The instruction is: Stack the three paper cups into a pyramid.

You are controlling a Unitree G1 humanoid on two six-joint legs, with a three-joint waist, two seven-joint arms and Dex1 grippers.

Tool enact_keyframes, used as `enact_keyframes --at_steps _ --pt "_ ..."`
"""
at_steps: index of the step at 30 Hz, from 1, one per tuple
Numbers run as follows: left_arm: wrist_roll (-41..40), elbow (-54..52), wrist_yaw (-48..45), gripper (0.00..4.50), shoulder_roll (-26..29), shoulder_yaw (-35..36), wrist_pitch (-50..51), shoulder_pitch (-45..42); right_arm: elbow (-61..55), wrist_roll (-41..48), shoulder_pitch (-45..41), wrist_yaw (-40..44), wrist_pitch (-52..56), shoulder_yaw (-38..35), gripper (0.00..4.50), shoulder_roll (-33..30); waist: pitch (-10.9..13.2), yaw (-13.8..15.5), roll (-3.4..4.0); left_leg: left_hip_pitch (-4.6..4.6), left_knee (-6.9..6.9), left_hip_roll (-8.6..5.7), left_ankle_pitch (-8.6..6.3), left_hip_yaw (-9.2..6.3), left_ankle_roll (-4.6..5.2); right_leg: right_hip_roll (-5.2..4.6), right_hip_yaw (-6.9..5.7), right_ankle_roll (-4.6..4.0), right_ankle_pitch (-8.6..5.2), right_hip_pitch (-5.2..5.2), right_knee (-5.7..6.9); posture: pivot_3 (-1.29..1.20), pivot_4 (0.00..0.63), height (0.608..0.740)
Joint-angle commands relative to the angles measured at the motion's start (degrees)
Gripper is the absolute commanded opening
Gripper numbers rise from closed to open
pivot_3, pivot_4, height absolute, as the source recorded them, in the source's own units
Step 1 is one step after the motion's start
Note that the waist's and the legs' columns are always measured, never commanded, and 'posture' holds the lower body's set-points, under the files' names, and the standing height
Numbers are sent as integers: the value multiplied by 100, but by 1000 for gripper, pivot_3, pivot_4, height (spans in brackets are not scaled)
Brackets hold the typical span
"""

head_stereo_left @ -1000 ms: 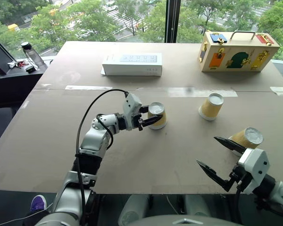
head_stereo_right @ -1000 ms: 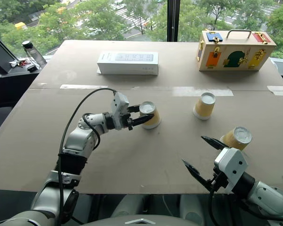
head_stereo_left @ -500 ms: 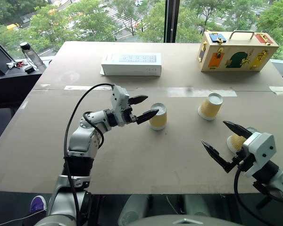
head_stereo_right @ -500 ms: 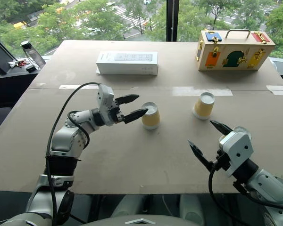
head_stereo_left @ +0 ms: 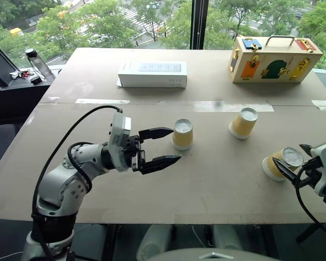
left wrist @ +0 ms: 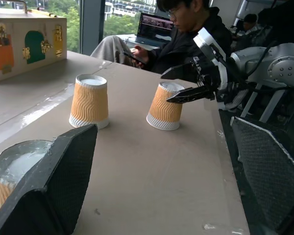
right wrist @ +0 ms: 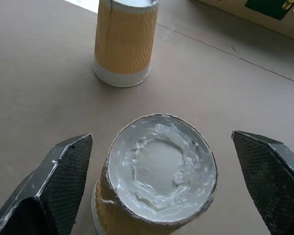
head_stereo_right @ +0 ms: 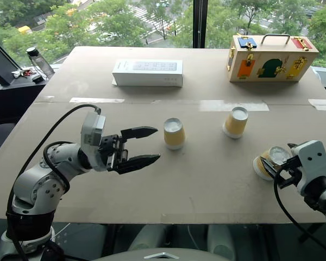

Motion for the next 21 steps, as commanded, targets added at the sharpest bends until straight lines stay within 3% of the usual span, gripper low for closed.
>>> enact_keyframes --at_steps 1,10,12,17,21 --pt "-218 -226 -252 4480 143 91 -70 120 -124 246 10 -36 86 -370 4500 110 1 1 1 0 0 0 0 3 0 1 3 0 0 0 0 0 150 740" --pt "-362 -253 -714 4480 479 -8 7 260 27 434 17 44 88 -248 4500 281 1 17 2 0 0 0 -2 4 3 3 1 -18 -11 0 -1 0 150 740" --pt "-280 -237 -882 4500 567 -20 -83 341 142 383 12 41 20 -189 3983 333 1 13 1 0 0 0 -2 4 3 2 2 -19 -11 0 -1 0 150 740" --pt "-211 -151 -1005 4500 618 40 -232 477 186 394 -10 100 -155 -145 2050 395 3 16 4 0 0 1 -2 7 4 0 5 -20 -12 -1 -2 0 150 740" --pt "96 -59 -810 4500 389 139 -693 748 -198 728 -195 366 -214 -6 2050 293 5 7 7 0 0 1 -3 7 5 -4 5 -20 -13 -2 -2 0 150 740"
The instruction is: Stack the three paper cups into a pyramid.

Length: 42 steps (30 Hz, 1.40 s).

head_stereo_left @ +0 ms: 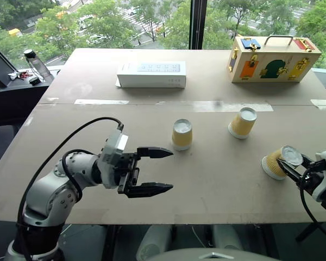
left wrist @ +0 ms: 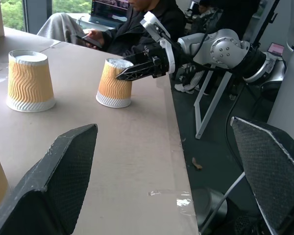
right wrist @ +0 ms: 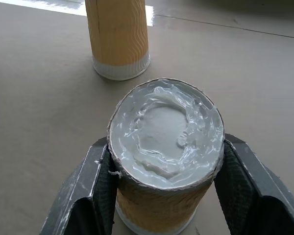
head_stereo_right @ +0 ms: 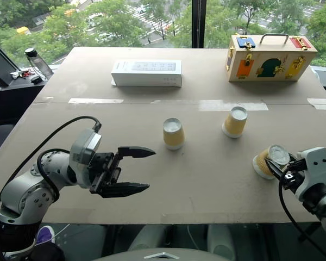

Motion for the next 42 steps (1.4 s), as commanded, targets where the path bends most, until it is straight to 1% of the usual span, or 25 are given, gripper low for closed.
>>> enact_keyframes --at_steps 1,3,6,9,11,14,18,22,24,30,42 --pt "528 121 181 4500 -281 152 -807 231 -609 392 -253 305 -106 190 2050 -172 1 -14 6 0 0 1 0 3 0 -2 4 0 0 0 0 0 150 740" --pt "742 280 212 4500 -366 211 -1064 473 -889 546 -486 411 1 583 2050 -286 2 -16 6 5 -1 7 -1 11 1 -4 12 0 0 -1 0 0 150 740" --pt "773 354 227 4500 -354 334 -1156 776 -938 403 -1235 154 170 1376 2050 -282 3 -49 3 8 -3 21 -2 20 0 -1 15 -1 0 -2 -2 0 150 740" --pt "629 240 306 4500 -312 451 -1064 970 -581 28 -2153 -338 433 2150 2050 -88 4 1 -1 2 -2 21 -2 17 0 -2 8 -1 0 -6 -5 0 150 740" --pt "578 168 376 4500 -313 611 -1076 1132 -281 -315 -2633 -481 486 2660 2050 -13 5 -1 -2 1 -2 19 -2 17 0 -1 7 -1 1 -7 -8 0 150 740" --pt "552 108 433 4500 -336 898 -1168 1409 81 -651 -3039 -533 454 3111 2050 67 4 14 -3 -5 -2 17 -2 13 -1 0 2 -3 2 -15 -11 0 150 740" --pt "539 139 462 4500 -391 1292 -1352 1745 362 -878 -3284 -510 373 3345 2050 142 5 1 -1 -24 -4 17 -3 17 -6 -1 9 17 15 -36 -10 0 150 740" --pt "530 33 596 4500 -487 1539 -1486 2054 532 -1021 -3439 -498 388 3576 2050 312 6 -12 0 -24 -6 18 -5 18 -5 0 11 13 13 -36 -10 0 150 740" --pt "562 -11 643 4500 -522 1566 -1538 2156 589 -1078 -3518 -496 413 3662 2050 393 5 -13 -1 -21 -6 19 -5 18 -4 1 12 -2 5 -36 -8 0 150 740" --pt "655 101 584 4500 -538 1695 -1789 2413 728 -1121 -3767 -388 524 3823 2050 571 5 -10 -1 -19 -5 19 -5 18 -4 4 12 -5 6 -36 -4 0 150 740" --pt "608 -5 672 4500 -556 1737 -1895 2600 1110 -1309 -3940 -43 556 4145 2050 594 4 -20 -2 -17 -6 19 -5 18 -5 7 11 -5 6 -36 -4 0 150 740"
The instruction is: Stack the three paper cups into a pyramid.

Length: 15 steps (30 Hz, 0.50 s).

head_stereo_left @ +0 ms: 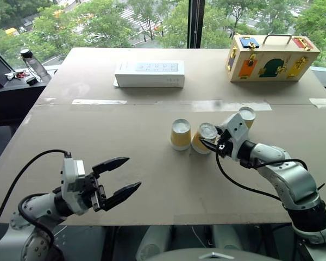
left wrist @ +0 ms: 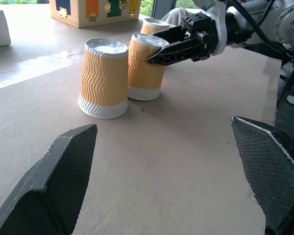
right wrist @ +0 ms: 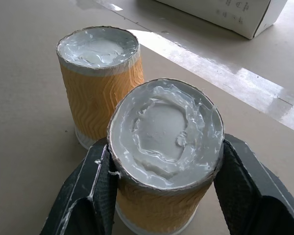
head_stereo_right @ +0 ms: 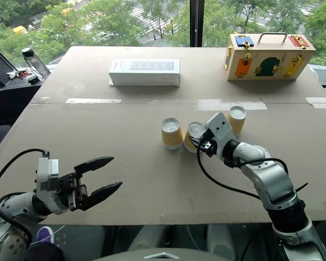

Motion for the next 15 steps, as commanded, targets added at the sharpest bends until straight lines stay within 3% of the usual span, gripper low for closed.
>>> enact_keyframes --at_steps 1,3,6,11,15 --pt "-63 -174 22 4500 -18 139 -131 43 103 -9 -87 164 -30 80 2521 46 -1 -7 -1 1 0 0 0 0 0 1 0 0 0 0 0 0 150 740" --pt "-105 -183 32 4500 -34 132 -110 53 213 -63 -115 230 -160 65 3481 42 -1 -11 -2 1 0 0 0 0 0 1 0 0 1 0 0 0 150 740" --pt "-169 -203 64 4500 -66 127 -67 63 57 -35 -99 380 -302 -123 4444 -91 1 -14 1 1 0 0 0 1 0 1 1 1 1 0 0 0 150 740" --pt "-220 -265 98 4500 -77 20 6 48 -754 804 96 890 -313 -1026 4444 -395 2 15 3 -2 0 0 0 0 0 -1 -1 2 1 0 -1 0 150 740" --pt "-146 -389 200 4500 -88 -186 50 -19 -969 1578 -248 750 201 -2097 4444 -702 2 5 2 -2 0 1 -1 -1 1 -3 -1 1 0 1 -2 0 150 740"
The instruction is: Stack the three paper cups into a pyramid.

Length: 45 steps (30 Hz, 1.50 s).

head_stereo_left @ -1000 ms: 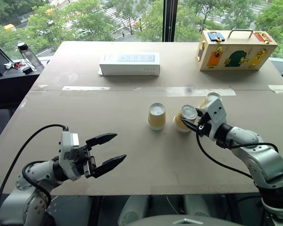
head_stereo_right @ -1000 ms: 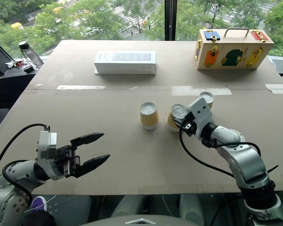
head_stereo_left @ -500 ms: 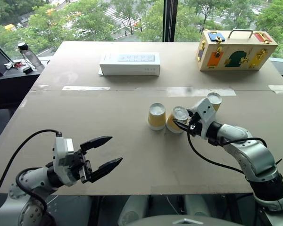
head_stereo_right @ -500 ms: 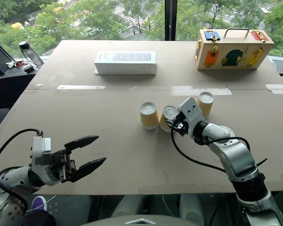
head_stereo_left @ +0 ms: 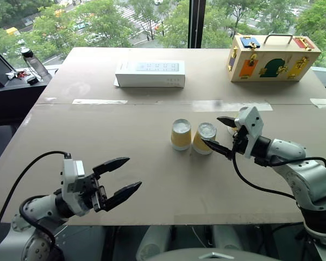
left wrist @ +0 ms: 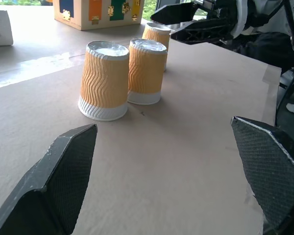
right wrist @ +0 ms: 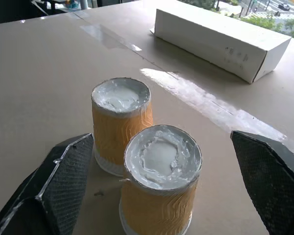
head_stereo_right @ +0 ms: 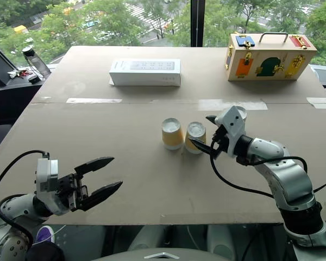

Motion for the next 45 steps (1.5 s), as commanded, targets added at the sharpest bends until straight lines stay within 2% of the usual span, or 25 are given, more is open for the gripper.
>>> enact_keyframes --at_steps 1,5,10,24,27,29,30,33,35,37,42,45 --pt "81 -318 118 4500 -20 -166 -72 -76 -90 301 -406 -255 269 -777 4444 -255 0 -5 -1 1 0 0 0 1 0 -1 1 0 0 0 0 0 150 740" --pt "-35 -460 194 4500 52 -275 88 -152 701 -597 -541 -617 54 -458 4444 -587 -4 -3 -6 3 0 2 0 2 0 0 -2 -3 -1 0 0 0 150 740" --pt "-343 -608 165 4500 183 -195 285 -288 1669 -1152 -690 -908 -163 -129 4444 -410 -2 -4 -2 -1 -2 2 0 11 -1 0 7 -3 2 -1 2 0 150 740" --pt "-725 -906 189 4500 199 168 265 -245 2449 -1119 -769 -867 -282 -271 4444 69 3 -28 5 0 -4 2 0 18 0 3 16 -5 1 -2 0 0 150 740" --pt "-764 -915 209 4500 191 140 293 -256 2525 -1152 -768 -846 -381 -280 3698 86 3 -28 5 0 -4 2 0 18 0 5 16 -4 2 -2 0 0 150 740" --pt "-775 -927 223 4500 188 122 295 -247 2520 -1167 -761 -818 -453 -272 2648 74 3 -28 5 0 -4 2 0 18 0 4 16 -4 2 -2 0 0 150 740" --pt "-779 -934 235 4500 180 97 302 -238 2470 -1132 -766 -795 -489 -305 2279 69 3 -28 5 0 -4 2 0 18 0 4 17 -4 2 -2 0 0 150 740" --pt "-690 -904 307 4500 127 23 272 -246 2305 -1071 -795 -688 -607 -351 2196 0 3 -28 5 0 -4 2 0 18 0 5 17 -5 2 -2 0 0 150 740" --pt "-353 -824 555 4500 -15 -41 118 -302 2085 -878 -917 -517 -563 -422 2196 -58 7 -25 11 0 -4 2 0 19 0 7 17 -5 2 -2 0 0 150 740" --pt "-397 -655 477 4500 -446 -42 -307 -405 1787 -604 -1122 -342 -365 -450 2196 -97 13 -38 20 0 -4 2 0 20 0 6 18 -2 3 -2 0 0 150 740" --pt "-970 -516 62 4500 -352 337 -77 -130 962 228 -1875 -43 604 -186 2196 -132 17 -122 14 1 -8 11 0 20 0 6 20 8 12 -4 -1 0 150 740" --pt "-1240 -338 -28 4500 -289 609 20 -94 736 405 -2205 39 1050 109 2196 -209 15 -122 12 0 -14 13 0 8 0 6 5 4 10 -3 -6 0 150 740"
